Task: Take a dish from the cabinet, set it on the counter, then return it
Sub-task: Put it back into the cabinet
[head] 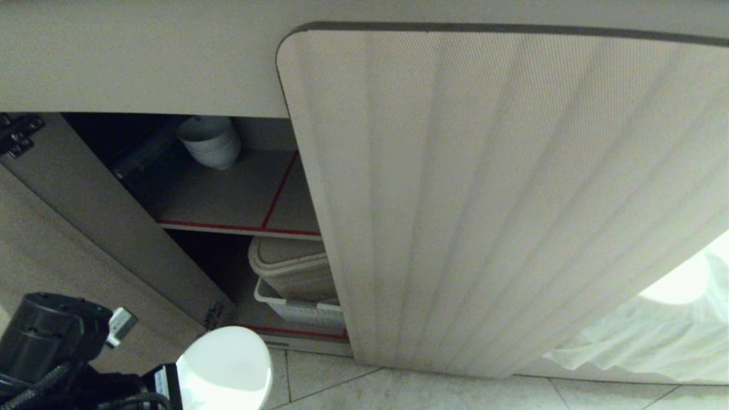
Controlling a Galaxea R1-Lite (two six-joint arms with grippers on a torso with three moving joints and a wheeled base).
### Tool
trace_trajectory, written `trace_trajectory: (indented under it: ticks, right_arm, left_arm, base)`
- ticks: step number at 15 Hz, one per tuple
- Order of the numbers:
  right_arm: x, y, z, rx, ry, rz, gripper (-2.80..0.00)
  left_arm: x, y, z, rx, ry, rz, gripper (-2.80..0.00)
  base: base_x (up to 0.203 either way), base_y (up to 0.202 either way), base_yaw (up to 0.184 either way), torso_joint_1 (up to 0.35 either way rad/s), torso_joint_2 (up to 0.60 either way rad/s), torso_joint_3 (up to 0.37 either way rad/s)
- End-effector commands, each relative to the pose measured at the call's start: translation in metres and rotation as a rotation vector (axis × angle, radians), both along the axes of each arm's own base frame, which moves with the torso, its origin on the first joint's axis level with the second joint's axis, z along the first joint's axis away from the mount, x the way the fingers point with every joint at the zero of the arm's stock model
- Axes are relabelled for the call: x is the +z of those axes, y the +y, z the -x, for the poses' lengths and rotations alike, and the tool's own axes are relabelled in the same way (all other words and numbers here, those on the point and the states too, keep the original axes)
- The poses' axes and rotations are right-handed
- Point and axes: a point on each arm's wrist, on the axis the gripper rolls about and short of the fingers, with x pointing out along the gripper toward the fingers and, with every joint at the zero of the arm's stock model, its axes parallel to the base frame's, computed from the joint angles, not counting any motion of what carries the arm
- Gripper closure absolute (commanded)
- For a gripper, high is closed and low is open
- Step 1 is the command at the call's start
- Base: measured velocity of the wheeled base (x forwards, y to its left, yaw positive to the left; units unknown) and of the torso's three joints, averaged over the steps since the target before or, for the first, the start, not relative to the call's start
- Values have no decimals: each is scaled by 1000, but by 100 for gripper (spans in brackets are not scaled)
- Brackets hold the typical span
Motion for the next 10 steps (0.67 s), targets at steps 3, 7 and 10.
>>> trace_trajectory:
  ticks: [3, 7, 10]
  right_arm:
    - [0, 0, 0, 1, 0, 0, 0]
    - [0, 0, 0, 0, 0, 0, 0]
    - [0, 0, 0, 1, 0, 0, 0]
  left_arm:
    - [-2, -8, -22, 66, -30, 65, 0]
    - [-1, -12, -33, 128, -45, 140, 0]
    - [0, -17, -46, 213, -6, 195, 0]
  base:
    - [0, 0, 0, 0, 0, 0]
    - [0, 0, 0, 0, 0, 0]
    - [0, 0, 0, 0, 0, 0]
